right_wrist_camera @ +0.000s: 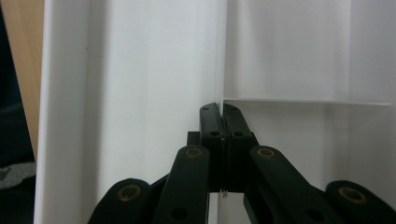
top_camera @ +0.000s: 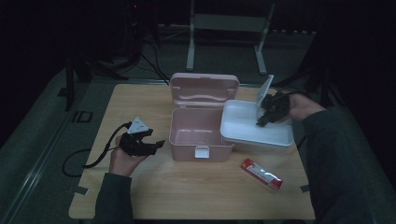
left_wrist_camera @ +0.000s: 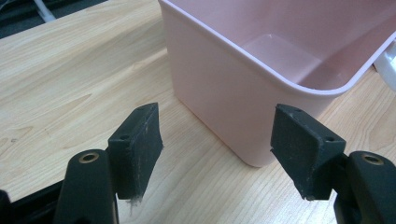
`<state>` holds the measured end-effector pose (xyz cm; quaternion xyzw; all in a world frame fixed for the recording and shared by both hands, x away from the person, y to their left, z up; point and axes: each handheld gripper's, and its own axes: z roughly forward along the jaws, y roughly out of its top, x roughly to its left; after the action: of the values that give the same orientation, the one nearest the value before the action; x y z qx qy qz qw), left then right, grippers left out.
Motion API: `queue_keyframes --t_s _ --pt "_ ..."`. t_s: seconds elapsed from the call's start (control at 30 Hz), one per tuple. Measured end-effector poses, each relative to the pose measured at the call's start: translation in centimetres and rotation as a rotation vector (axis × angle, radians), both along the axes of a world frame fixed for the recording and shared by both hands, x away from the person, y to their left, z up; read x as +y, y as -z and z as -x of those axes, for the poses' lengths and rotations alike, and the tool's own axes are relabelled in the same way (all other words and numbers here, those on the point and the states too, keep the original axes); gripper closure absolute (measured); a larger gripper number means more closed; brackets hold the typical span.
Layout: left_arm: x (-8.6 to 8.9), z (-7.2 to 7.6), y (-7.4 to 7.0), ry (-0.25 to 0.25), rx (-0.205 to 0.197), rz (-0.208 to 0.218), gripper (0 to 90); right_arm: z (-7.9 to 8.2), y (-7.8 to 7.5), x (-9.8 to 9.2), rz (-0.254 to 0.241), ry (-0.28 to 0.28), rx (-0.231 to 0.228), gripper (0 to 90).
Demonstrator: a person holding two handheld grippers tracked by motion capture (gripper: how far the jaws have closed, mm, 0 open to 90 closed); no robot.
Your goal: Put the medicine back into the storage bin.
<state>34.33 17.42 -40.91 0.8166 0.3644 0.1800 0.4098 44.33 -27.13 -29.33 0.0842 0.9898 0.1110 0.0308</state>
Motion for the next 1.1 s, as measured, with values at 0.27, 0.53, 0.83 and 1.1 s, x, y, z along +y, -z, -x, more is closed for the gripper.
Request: queue_keyframes --t_s 0.27,0.53,0.83,1.1 --pt "-0.1 -0.1 0.1 0.005 0.002 -0.005 33.0 -0.7 1.6 -5.3 0.028 0.157 0.011 90.0" --pt "-0.4 -0.1 0.3 0.012 0.006 -0.007 32.9 -3.1 8.1 -4.8 0.084 0.253 0.052 90.0" --pt "-0.4 -0.1 0.4 0.011 0.007 -0.004 33.0 -4.7 12.0 -3.2 0.157 0.291 0.081 89.9" --pt "-0.3 -0.1 0.4 0.009 0.005 -0.003 33.0 -4.5 12.5 -2.2 0.191 0.293 0.093 75.0"
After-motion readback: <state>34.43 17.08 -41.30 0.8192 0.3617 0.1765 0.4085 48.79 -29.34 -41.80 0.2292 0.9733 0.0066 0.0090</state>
